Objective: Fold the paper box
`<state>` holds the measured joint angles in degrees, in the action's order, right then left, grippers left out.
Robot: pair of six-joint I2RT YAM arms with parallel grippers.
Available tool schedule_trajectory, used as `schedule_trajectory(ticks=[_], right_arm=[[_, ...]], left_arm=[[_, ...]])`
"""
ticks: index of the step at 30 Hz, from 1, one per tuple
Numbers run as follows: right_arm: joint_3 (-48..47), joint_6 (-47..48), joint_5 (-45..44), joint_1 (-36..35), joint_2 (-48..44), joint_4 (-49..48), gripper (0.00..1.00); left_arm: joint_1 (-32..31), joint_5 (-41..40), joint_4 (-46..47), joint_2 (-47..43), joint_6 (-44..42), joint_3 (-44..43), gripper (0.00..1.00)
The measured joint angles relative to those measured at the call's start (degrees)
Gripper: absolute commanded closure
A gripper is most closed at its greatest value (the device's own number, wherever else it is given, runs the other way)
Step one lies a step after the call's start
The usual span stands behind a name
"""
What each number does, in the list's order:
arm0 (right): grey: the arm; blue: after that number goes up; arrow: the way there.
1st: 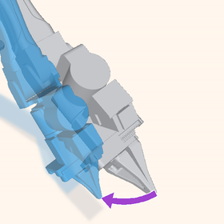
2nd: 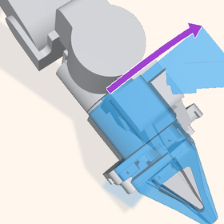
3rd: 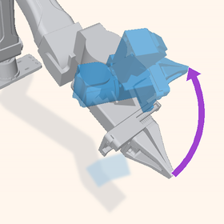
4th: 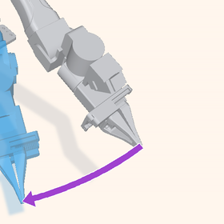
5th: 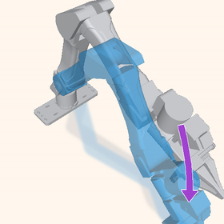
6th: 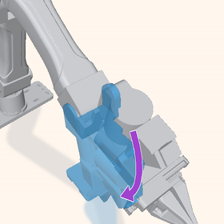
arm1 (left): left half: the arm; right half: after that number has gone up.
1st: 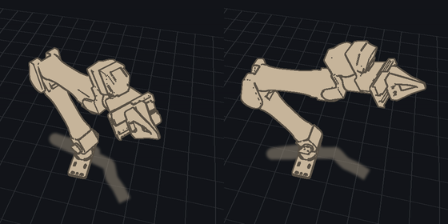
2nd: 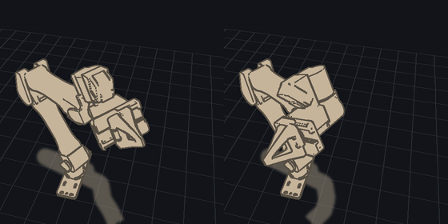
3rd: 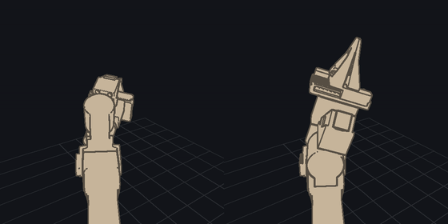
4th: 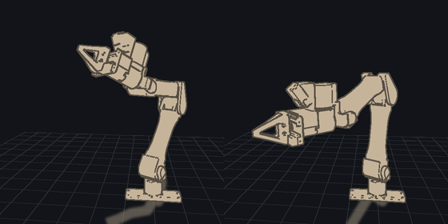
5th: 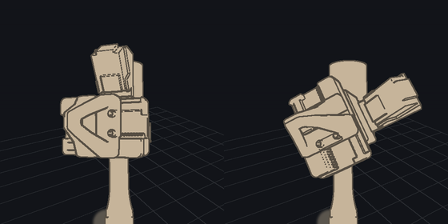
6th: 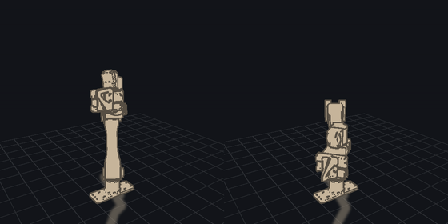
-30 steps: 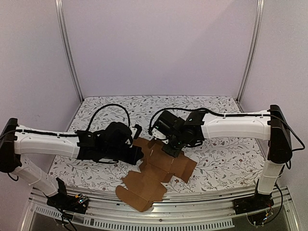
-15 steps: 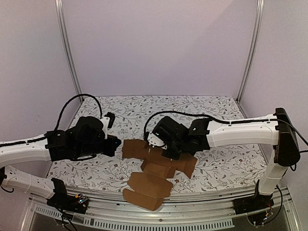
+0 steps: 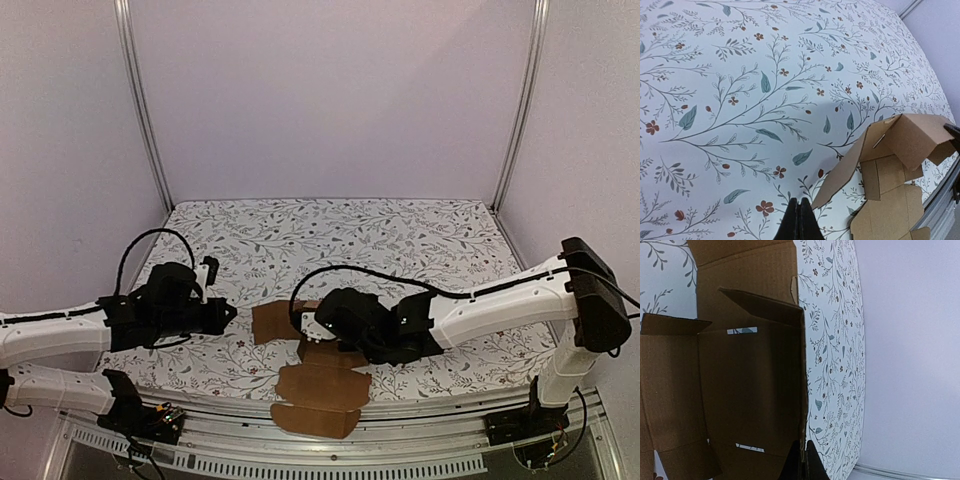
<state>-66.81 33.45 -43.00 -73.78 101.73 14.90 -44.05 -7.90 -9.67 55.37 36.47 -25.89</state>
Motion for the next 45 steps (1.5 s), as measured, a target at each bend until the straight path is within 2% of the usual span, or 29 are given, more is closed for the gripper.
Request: schedule_trajectory(ticks=[7,15,20,29,45], right_arm=[[7.4,9.7,-5.3,-1.7,-0.2,-15.1,1.00],[14.3,21.0,-8.2,-2.2,-0.1,-37.0,1.00],[15.5,24.8,-8.7,-2.6,-0.1,-44.3,1.00],[15.5,25.6,-8.9,-2.8,1.5,-47.5,1.00],[15.5,19.0,-9.0,-2.8,3.1,-41.6,1.00]], left_arm=[[2.8,6.6,8.3,5.9,0.0,0.7,1.00],[3.5,13.4,15.5,12.3,-1.4,0.7,1.00],[4.0,16.3,18.8,14.5,-2.6,0.7,1.00],[4.3,21.0,23.7,20.3,-4.5,-1.5,1.00],[2.8,28.6,28.3,24.9,-6.4,-1.9,0.98]])
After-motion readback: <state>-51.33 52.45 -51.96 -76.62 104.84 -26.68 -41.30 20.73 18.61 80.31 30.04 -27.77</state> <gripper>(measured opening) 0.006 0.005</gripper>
